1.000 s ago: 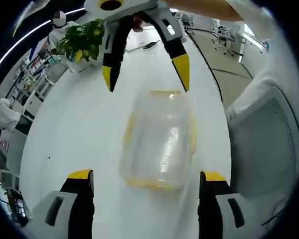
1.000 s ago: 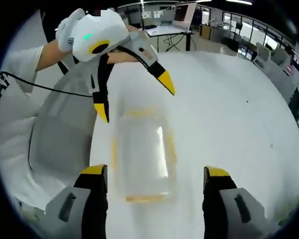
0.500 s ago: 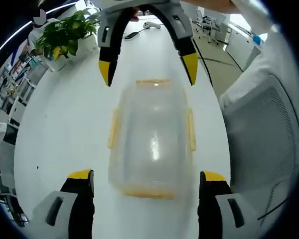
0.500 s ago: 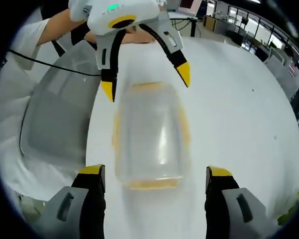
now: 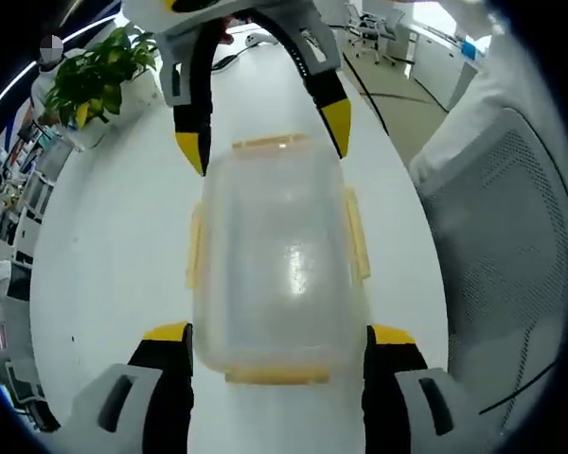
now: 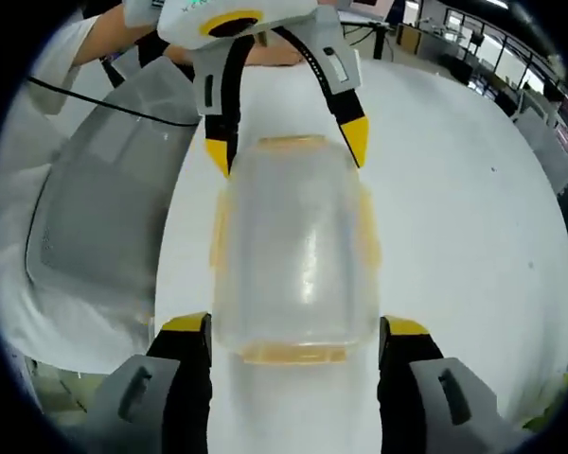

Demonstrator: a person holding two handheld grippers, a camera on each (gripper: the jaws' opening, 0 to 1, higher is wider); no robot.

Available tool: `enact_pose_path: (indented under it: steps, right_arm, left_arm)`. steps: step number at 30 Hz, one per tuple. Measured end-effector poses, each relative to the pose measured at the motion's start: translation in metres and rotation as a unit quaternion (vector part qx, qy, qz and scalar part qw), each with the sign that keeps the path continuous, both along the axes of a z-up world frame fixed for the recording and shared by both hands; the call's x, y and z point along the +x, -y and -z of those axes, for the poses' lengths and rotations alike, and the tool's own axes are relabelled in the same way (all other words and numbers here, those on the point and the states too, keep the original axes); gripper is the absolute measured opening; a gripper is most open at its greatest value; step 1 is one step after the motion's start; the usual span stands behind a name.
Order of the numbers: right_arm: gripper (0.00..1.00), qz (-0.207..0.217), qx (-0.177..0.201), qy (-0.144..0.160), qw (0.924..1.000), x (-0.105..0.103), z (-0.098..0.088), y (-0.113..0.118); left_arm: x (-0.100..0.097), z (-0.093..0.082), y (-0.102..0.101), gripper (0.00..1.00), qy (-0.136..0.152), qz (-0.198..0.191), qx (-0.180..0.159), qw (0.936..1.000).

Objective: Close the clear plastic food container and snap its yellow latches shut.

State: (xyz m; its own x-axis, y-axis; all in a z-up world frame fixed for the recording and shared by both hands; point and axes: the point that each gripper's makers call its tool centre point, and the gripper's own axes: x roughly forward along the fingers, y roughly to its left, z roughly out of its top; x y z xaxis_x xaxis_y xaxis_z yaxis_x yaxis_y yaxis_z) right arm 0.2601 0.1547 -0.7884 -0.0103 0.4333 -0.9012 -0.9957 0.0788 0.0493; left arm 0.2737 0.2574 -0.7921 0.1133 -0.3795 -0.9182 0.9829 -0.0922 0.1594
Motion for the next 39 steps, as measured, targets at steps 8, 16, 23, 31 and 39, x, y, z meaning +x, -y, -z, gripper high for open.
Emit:
enact_pose_path:
  steps: [8,16,23,31,39]
  right_arm:
    - [0.67,-0.001,-0.003,-0.001,1.0000,0.000,0.000,-0.006]
    - [0.66,0.008,0.015,-0.005,0.9998,0.000,-0.002,-0.028]
    - [0.66,-0.007,0.016,-0.005,0.9998,-0.001,-0.003,-0.049]
    - [0.66,-0.012,0.014,-0.002,0.9998,-0.002,-0.003,-0.067]
    - [0.68,-0.033,-0.003,0.021,0.9992,-0.002,0.001,-0.074]
  left_arm:
    - [0.000,-0.001,-0.004,0.69,0.000,0.005,0.005,1.0000]
    - [-0.002,-0.001,-0.025,0.68,-0.005,0.003,0.020,0.9998]
    - [-0.007,-0.002,-0.045,0.68,-0.015,-0.015,0.023,0.9995]
    - [-0.007,-0.002,-0.064,0.68,-0.016,-0.026,0.032,0.9990]
    - [-0.010,-0.002,-0.071,0.68,-0.019,-0.038,0.033,0.9985]
